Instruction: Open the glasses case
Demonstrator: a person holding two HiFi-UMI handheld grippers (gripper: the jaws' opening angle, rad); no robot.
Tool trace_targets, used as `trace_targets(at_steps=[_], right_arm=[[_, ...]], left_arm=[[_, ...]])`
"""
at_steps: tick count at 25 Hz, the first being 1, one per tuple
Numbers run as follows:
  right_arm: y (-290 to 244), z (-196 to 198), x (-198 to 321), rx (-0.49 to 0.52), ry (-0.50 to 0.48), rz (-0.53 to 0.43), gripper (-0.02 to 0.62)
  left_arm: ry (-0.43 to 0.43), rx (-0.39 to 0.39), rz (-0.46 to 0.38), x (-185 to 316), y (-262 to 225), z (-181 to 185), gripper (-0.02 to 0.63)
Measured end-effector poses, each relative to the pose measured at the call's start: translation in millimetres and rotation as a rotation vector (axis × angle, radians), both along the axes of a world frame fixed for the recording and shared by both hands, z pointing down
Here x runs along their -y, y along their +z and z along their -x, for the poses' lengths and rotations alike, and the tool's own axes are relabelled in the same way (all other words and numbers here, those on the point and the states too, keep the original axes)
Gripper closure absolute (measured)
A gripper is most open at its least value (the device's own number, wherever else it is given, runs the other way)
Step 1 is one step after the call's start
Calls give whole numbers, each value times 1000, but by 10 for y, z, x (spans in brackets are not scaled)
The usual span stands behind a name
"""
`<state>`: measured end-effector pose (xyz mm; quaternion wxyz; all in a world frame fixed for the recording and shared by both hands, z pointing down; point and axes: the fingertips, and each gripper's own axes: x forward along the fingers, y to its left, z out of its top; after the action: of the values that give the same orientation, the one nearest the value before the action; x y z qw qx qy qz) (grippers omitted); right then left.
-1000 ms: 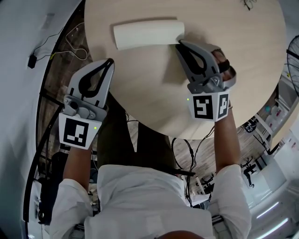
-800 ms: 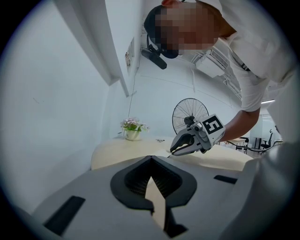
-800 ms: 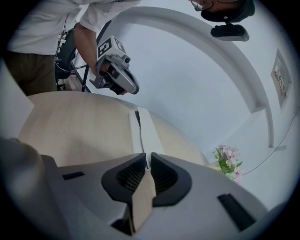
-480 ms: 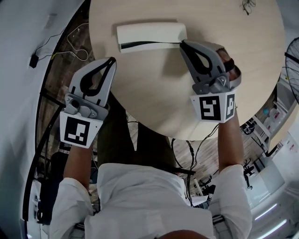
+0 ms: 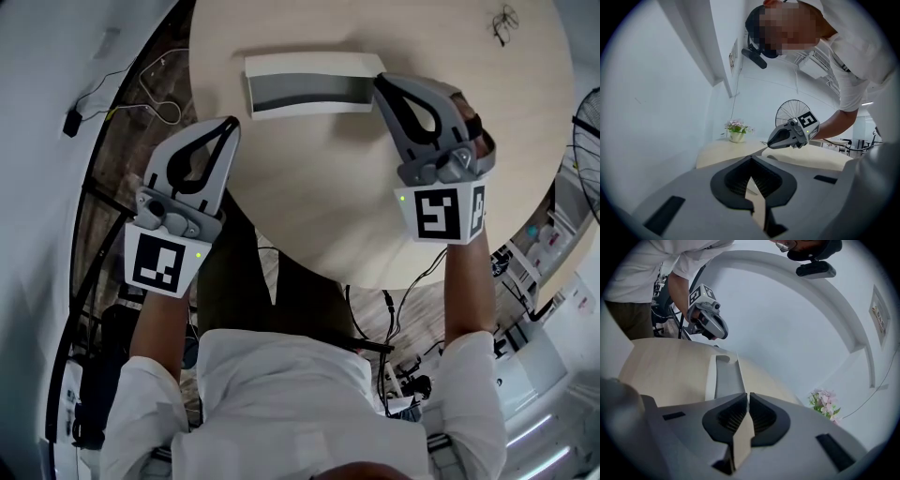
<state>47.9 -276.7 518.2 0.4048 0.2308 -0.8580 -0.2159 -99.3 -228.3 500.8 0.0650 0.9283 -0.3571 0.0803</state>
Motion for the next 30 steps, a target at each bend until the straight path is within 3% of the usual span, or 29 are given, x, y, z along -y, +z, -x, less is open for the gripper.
trace_targets(at_steps=[10,30], right_arm=[[-9,82,298,92,40,-1,561],[125,35,483,98,97,30,560]], left_arm=[[-19,-8,15,23,75,71,592],[-19,-16,9,-79,103,52,592]])
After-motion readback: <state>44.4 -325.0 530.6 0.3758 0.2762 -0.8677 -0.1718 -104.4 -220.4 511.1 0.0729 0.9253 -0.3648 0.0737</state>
